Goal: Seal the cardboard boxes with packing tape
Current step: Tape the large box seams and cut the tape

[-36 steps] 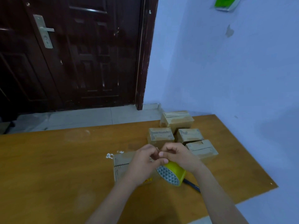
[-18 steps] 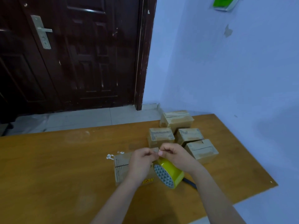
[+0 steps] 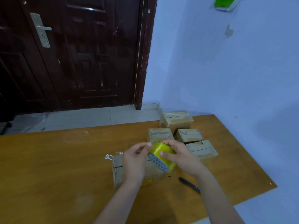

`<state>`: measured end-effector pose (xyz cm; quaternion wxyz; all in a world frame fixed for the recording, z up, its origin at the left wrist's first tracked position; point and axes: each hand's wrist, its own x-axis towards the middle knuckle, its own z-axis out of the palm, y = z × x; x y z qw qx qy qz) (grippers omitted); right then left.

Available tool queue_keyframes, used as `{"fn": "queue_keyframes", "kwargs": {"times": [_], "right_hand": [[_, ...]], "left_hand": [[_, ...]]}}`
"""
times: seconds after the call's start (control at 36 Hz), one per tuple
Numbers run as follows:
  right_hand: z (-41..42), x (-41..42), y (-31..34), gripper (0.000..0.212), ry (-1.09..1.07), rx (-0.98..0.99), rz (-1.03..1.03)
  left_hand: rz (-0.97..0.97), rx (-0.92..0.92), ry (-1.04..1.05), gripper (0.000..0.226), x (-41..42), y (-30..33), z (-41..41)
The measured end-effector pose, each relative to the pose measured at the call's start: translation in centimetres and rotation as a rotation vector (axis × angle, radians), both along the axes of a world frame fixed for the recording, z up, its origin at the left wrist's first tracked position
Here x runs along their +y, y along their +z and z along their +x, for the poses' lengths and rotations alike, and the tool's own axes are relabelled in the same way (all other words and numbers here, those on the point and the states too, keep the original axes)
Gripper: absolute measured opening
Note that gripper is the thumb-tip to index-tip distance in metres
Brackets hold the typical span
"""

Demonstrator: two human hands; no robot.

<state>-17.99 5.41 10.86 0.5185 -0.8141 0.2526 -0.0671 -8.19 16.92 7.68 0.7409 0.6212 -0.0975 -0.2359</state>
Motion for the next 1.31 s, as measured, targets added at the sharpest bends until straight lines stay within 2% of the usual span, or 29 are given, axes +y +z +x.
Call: {"fn": "queue_keyframes", "kwargs": {"times": [0.06, 0.14, 0.25, 0.36, 0.47, 0.61, 0.69, 0.78, 0.86, 0.92, 0.97, 1.06, 1.17, 1.31], "right_hand": [[0.2, 0.1, 0.2, 0.018, 0.003, -0.02, 0.033], [0.4, 0.0, 0.2, 0.019, -0.001, -0.025, 0.023], [0.5, -0.4, 0.3, 0.019, 0.036, -0.032, -0.017], [0.5, -0.5, 0.6, 0.021, 0.085, -0.002, -0.087], [0.6, -0.6, 1.2, 0.025, 0.129, 0.045, -0.21], [0.4, -0.9, 1.9, 0.042, 0.208, 0.092, -0.408], [0.2, -1.7, 2.1, 0.042, 0.233, 0.088, -0.455], [0.2, -2.5, 2.6, 0.026, 0.238, 0.025, -0.339], [0.0, -3.3, 2.8, 0.019, 0.216, -0.112, -0.015], [-0.3, -3.8, 2.8, 0.041, 0.224, -0.215, 0.144], [-0.2, -4.0, 2.5, 0.055, 0.257, -0.247, 0.207], [0.6, -3.5, 1.3, 0.065, 0.309, -0.208, 0.258], [1.5, -2.8, -0.2, 0.06, 0.313, -0.161, 0.344], [2.6, -3.0, -0.3, 0.062, 0.398, -0.146, 0.249]], "left_hand": [[-0.047, 0.028, 0.015, 0.012, -0.1, 0.1, 0.0], [-0.136, 0.18, 0.008, 0.01, -0.2, 0.0, -0.1], [-0.233, 0.311, -0.041, 0.026, -0.1, -0.3, 0.4], [-0.176, 0.224, -0.105, 0.023, -0.1, -0.5, 0.7], [-0.092, 0.144, -0.076, 0.017, -0.4, -0.5, 0.9], [0.025, -0.008, -0.065, 0.014, -0.9, -0.3, 1.1], [0.046, -0.005, -0.043, 0.013, -1.0, -0.1, 0.6], [0.002, 0.158, -0.012, 0.013, -1.2, 0.2, 0.0], [-0.002, 0.325, 0.078, 0.018, -1.1, 0.4, -0.4], [-0.034, 0.43, 0.131, 0.018, -0.9, 0.5, -0.6], [-0.045, 0.487, 0.155, 0.016, -0.8, 0.6, -0.7], [-0.055, 0.519, 0.145, 0.016, -1.0, 0.6, -1.3], [-0.042, 0.476, 0.147, 0.017, -0.8, 0.4, -1.2], [0.056, 0.35, 0.257, 0.022, -0.2, -0.2, 0.4]]}}
